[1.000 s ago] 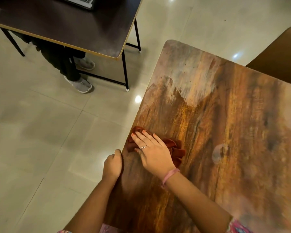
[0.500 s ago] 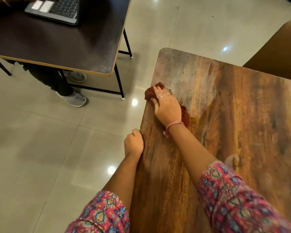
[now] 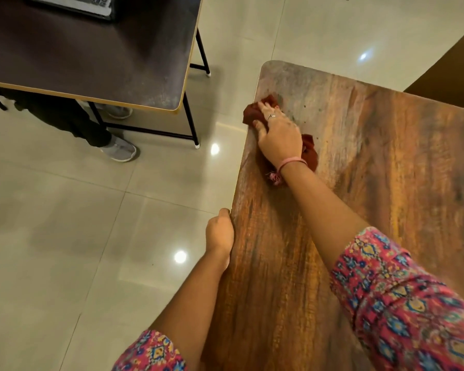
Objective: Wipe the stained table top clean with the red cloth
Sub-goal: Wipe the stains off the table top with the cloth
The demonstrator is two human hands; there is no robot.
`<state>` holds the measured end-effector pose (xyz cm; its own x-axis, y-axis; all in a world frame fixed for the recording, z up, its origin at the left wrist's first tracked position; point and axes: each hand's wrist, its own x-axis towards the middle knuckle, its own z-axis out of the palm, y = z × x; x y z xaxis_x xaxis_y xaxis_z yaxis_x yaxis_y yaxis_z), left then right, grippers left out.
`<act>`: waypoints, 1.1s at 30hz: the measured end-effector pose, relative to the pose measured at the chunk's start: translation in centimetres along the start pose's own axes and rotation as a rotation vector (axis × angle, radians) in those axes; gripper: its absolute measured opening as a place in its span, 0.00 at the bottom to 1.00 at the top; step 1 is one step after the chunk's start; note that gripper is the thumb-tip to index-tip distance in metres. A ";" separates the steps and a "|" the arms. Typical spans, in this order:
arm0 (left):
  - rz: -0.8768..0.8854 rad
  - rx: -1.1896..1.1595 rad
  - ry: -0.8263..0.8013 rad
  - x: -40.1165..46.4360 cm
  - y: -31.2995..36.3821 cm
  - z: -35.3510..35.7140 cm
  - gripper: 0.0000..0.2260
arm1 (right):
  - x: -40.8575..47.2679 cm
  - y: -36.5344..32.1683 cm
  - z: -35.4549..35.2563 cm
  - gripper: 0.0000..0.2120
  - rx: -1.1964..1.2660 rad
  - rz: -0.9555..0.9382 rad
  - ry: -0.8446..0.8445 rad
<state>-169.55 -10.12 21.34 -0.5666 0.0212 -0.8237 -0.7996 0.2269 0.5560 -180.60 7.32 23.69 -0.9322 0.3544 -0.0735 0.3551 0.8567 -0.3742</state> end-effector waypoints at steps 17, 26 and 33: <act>-0.167 -0.324 -0.223 -0.6 -1.3 -2.4 0.16 | -16.1 -1.0 0.6 0.21 -0.066 -0.341 -0.213; 0.020 0.096 -0.069 -1.5 -2.3 -2.2 0.19 | 3.5 -1.5 -0.4 0.24 0.075 -0.007 -0.126; 0.092 0.113 0.112 -1.5 -2.5 -1.4 0.21 | -1.1 -2.2 0.4 0.24 -0.028 -0.042 -0.091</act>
<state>-167.03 -12.04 21.34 -0.6602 -0.0599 -0.7487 -0.7194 0.3369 0.6074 -180.39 4.90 24.27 -0.9484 0.2834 -0.1419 0.3160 0.8806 -0.3530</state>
